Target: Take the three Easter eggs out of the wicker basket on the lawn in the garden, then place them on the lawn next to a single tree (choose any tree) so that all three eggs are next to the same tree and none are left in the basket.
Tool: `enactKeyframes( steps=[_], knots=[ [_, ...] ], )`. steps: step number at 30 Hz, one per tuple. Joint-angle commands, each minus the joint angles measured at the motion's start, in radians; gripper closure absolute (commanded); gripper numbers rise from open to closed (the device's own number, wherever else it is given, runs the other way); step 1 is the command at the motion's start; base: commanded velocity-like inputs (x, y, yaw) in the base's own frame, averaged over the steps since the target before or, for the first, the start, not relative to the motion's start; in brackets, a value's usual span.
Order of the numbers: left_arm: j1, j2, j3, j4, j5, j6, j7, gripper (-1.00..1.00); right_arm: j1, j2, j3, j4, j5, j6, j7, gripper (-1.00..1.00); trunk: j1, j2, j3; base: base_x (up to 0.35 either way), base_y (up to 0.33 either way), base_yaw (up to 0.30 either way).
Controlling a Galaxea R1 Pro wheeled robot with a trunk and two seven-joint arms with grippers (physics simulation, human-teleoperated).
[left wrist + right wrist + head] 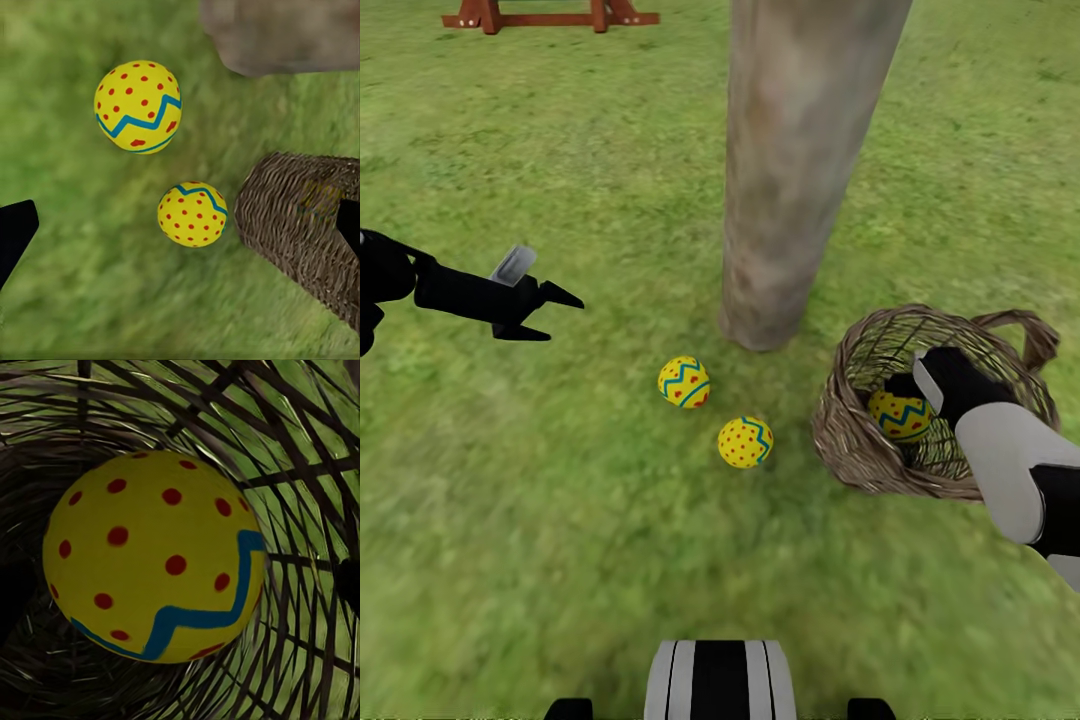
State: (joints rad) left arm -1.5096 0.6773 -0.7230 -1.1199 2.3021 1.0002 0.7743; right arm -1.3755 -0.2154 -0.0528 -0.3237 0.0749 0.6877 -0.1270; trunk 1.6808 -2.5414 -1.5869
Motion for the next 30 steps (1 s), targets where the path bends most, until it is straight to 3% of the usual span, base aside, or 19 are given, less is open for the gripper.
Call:
enactKeyframes(
  steps=[1, 7, 24, 30],
  knots=[
    [-0.001, 0.001, -0.003, 0.0, 0.011, -0.002, 0.009, -1.0, 0.0, 0.001, -0.005, -0.002, 0.008, 0.005, 0.001, -1.0, 0.0, -0.001, -0.005, 0.0, 0.0, 0.0],
    [-0.002, 0.002, -0.002, -0.001, 0.01, -0.003, 0.011, -1.0, 0.0, 0.001, -0.005, -0.004, 0.008, 0.006, 0.002, -1.0, 0.003, -0.002, -0.028, 0.0, 0.0, 0.0],
    [-0.001, 0.001, -0.015, 0.005, 0.008, -0.005, 0.004, -1.0, 0.0, 0.001, -0.006, -0.007, 0.008, 0.006, 0.032, -1.0, 0.003, -0.002, -0.028, 0.0, 0.0, 0.0],
    [-0.002, 0.001, -0.015, 0.003, 0.006, -0.006, 0.009, -1.0, 0.0, 0.001, -0.005, -0.008, 0.008, 0.006, 0.032, -1.0, 0.005, -0.003, -0.047, 0.0, 0.0, 0.0]
  ],
)
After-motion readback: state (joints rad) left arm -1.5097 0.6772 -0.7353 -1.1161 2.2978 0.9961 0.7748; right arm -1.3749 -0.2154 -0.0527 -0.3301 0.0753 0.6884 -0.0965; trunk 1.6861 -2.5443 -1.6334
